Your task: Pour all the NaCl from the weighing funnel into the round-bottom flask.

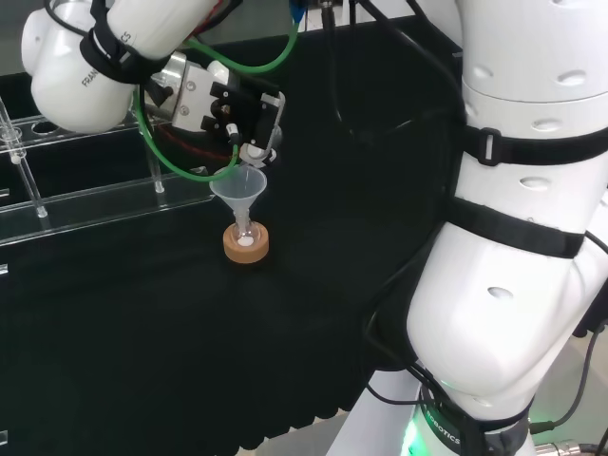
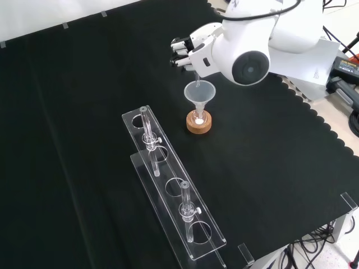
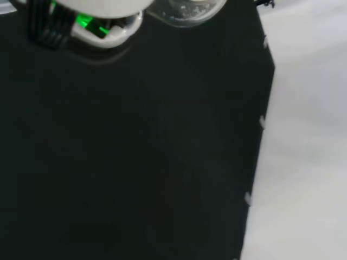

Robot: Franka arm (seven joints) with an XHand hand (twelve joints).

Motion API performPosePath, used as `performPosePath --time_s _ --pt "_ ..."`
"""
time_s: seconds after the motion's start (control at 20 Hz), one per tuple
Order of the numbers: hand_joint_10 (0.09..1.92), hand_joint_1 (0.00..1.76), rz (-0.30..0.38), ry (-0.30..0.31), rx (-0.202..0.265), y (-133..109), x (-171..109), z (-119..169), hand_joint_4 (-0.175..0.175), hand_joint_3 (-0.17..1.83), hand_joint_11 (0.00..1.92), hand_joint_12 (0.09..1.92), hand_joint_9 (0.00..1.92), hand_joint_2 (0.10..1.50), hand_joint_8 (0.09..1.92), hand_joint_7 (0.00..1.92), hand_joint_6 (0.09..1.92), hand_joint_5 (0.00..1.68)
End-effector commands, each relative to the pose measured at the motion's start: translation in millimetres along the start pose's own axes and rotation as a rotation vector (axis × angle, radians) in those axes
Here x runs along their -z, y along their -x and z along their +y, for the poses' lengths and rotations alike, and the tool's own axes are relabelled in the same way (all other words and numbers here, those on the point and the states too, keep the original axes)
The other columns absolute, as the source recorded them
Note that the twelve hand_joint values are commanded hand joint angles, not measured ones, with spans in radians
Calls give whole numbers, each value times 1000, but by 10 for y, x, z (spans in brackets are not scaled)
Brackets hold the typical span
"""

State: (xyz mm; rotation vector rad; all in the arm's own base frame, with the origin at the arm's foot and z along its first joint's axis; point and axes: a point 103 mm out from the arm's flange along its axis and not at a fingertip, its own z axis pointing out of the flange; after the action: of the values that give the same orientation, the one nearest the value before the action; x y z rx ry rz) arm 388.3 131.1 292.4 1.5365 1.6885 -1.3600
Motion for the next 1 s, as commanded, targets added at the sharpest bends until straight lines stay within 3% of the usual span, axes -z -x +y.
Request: performPosePath --time_s 0.05,0.35,0.75,1.0 --pt "260 1121 133 -15 29 42 -70 23 175 748 855 1005 1003 629 641 645 800 1225" --pt "260 1121 302 -28 54 98 -168 41 175 748 852 1005 1003 629 641 645 799 1225" --pt "259 1121 427 -19 56 173 -273 50 175 747 849 1006 1002 629 641 645 799 1225" --pt "259 1121 476 21 39 194 -324 44 175 748 845 1007 1001 629 642 644 800 1224"
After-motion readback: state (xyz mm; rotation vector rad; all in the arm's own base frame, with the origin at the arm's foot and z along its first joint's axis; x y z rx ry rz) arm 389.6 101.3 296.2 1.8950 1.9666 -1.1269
